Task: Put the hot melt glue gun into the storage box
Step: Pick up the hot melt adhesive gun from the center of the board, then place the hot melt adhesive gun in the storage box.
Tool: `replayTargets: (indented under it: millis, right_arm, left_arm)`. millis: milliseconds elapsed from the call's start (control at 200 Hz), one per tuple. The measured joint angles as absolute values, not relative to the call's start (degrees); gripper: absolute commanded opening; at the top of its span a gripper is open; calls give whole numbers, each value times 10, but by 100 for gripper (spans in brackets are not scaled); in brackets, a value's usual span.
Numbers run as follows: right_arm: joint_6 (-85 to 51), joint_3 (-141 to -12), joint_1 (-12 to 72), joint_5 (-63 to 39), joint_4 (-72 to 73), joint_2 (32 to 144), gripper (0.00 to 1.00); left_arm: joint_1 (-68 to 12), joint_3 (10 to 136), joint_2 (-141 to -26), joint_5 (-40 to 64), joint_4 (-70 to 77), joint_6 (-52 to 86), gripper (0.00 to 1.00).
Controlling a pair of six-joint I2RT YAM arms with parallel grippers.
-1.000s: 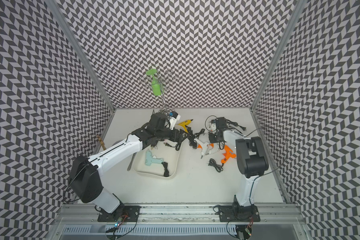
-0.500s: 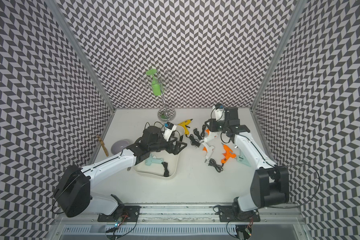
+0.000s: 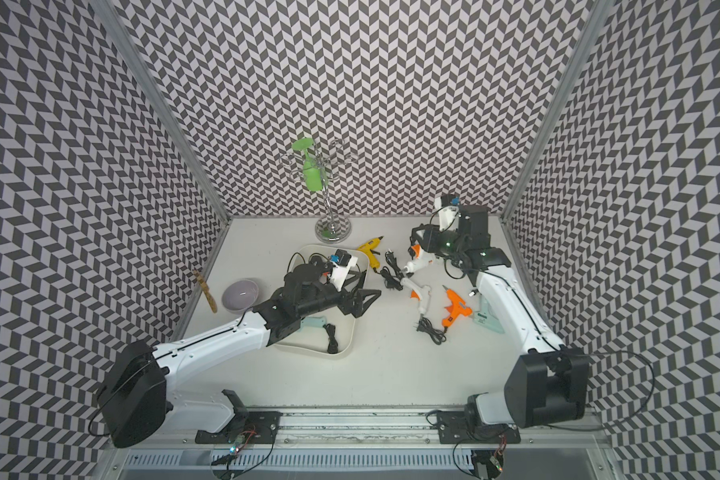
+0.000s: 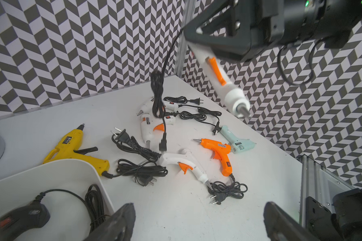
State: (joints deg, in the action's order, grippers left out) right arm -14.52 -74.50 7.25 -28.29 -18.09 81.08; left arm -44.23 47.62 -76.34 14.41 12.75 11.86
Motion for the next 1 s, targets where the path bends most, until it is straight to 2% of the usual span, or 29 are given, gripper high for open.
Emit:
replayTargets:
  millis: [130, 285, 561, 836, 1001]
  right_arm:
    - [-140, -805, 73, -274, -175, 800, 10]
    - [-144, -820, 74, -277, -164, 779, 10]
    - [-214, -723, 121, -241, -124, 780, 10]
    - [-297, -702, 185, -186, -84, 781, 9]
    - [-323, -684, 204, -157, -66, 779, 9]
  left_arm:
    - [-442, 458, -730, 126, 129, 114, 99]
    - [-442, 454, -713, 118, 149, 112, 100]
    - [-451, 438, -744, 105, 249, 127, 99]
    - [-533, 438, -809, -4, 349, 109, 100]
    - [-555, 437, -824, -50, 414, 89, 100]
